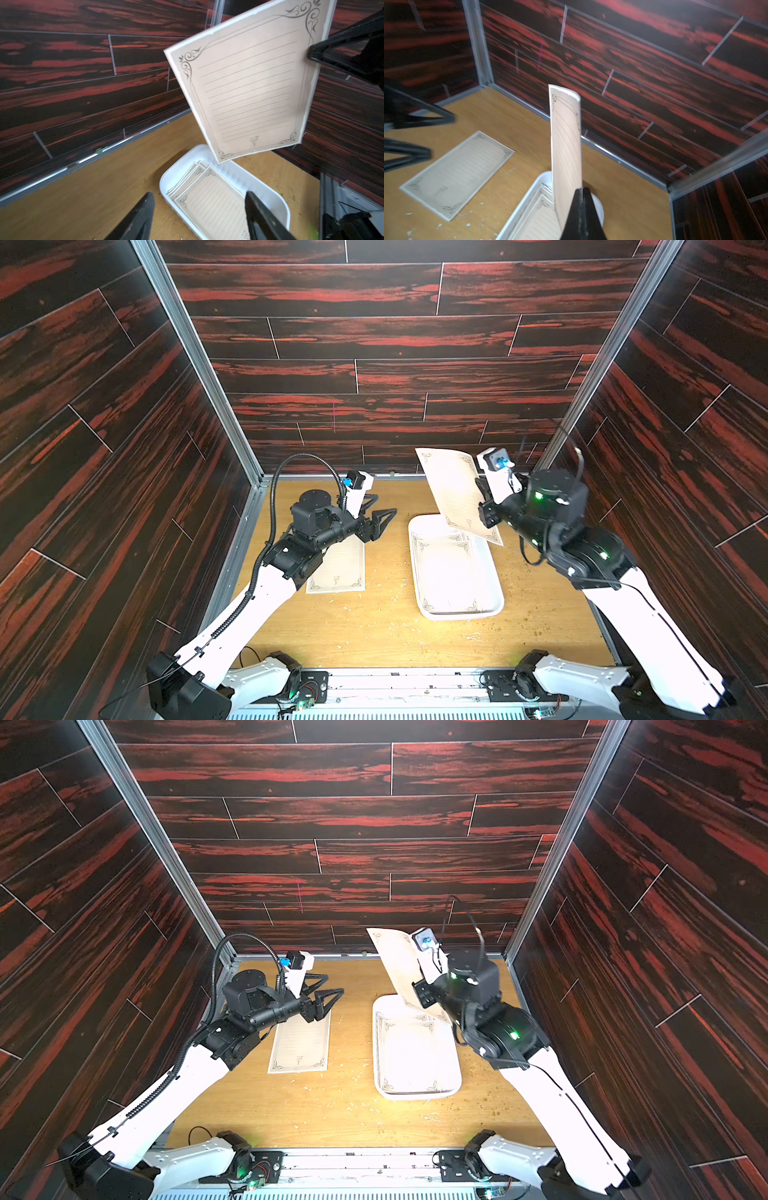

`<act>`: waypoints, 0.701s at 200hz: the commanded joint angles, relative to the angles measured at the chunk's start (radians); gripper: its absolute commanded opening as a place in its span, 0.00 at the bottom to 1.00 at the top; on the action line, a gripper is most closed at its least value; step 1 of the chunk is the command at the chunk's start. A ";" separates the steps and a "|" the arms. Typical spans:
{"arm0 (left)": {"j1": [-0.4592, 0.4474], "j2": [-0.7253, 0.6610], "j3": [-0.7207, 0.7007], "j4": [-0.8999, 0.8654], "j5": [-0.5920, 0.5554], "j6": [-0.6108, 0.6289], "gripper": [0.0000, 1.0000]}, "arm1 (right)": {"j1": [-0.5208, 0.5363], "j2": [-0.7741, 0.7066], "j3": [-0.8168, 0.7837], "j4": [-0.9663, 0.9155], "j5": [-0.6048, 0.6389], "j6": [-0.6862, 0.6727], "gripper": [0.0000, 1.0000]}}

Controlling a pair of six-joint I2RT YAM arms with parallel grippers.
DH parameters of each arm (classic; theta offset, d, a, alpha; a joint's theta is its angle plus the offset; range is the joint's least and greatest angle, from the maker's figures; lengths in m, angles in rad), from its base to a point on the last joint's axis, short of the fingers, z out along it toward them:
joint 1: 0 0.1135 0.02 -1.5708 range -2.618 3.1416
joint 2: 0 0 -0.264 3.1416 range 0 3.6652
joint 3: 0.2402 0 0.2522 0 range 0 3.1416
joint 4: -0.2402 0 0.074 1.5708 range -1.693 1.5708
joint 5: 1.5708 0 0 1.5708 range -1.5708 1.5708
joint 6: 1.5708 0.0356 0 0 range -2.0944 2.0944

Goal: Take out the stationery paper from the storage box
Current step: Pick up the stationery paper from the storage box.

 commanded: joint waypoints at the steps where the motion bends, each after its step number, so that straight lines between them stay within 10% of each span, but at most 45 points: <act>1: 0.006 -0.020 -0.017 0.086 0.114 0.012 0.72 | 0.007 -0.065 -0.032 0.084 -0.153 -0.024 0.00; 140: 0.009 -0.079 0.001 0.355 0.451 -0.191 0.64 | 0.006 -0.199 -0.026 0.203 -0.609 0.145 0.00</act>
